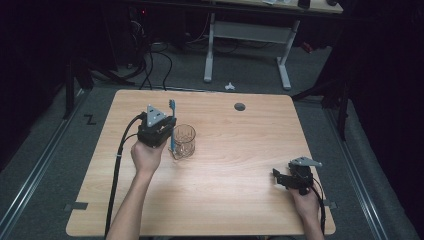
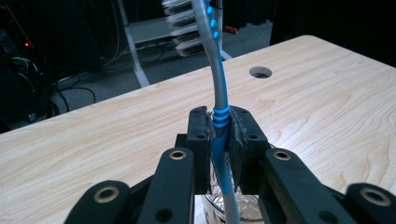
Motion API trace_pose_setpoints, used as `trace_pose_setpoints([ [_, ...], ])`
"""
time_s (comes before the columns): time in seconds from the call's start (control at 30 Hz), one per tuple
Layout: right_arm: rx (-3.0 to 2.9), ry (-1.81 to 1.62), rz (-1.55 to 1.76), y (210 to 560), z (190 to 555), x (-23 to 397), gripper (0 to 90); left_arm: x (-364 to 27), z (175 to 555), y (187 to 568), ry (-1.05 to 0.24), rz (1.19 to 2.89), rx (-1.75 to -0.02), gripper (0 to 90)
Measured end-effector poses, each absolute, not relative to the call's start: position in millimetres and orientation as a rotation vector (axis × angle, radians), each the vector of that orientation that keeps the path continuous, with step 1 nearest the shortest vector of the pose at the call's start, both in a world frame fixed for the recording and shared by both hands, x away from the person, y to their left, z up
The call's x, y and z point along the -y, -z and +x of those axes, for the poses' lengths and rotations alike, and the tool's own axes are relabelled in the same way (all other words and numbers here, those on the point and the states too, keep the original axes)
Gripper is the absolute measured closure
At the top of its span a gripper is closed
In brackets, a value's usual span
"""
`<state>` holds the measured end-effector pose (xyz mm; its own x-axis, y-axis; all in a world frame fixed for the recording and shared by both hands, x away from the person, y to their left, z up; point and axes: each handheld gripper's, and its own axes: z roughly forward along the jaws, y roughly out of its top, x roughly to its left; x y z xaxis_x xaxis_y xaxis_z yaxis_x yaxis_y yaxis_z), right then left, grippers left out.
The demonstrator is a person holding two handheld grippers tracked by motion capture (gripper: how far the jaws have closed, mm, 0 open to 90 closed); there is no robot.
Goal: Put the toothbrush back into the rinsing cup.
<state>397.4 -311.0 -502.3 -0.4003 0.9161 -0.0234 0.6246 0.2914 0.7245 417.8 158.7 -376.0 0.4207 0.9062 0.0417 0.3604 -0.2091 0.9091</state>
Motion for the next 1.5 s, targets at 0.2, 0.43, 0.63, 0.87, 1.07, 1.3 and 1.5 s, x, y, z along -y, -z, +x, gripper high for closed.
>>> trace_pose_setpoints([
  [0.2,-2.127,-0.895,1.38,502,397,311,28.2,-159,416,376,-0.76,1.797,-1.095,79.4],
  [0.43,-2.127,-0.895,1.38,502,397,311,28.2,-161,412,377,-0.751,1.805,-1.101,79.4],
  [0.63,-2.128,-0.895,1.38,502,397,311,28.2,-162,407,379,-0.753,1.809,-1.1,79.4],
  [0.87,-2.127,-0.895,1.38,502,397,311,28.2,-162,403,382,-0.753,1.813,-1.1,79.4],
  [1.07,-2.127,-0.895,1.379,502,397,311,28.2,-162,399,386,-0.76,1.81,-1.106,79.3],
  [1.3,-2.127,-0.895,1.38,502,397,311,28.2,-162,397,390,-0.741,1.812,-1.109,79.3],
  [1.5,-2.127,-0.895,1.38,502,397,311,28.2,-161,395,395,-0.741,1.823,-1.112,79.2],
])
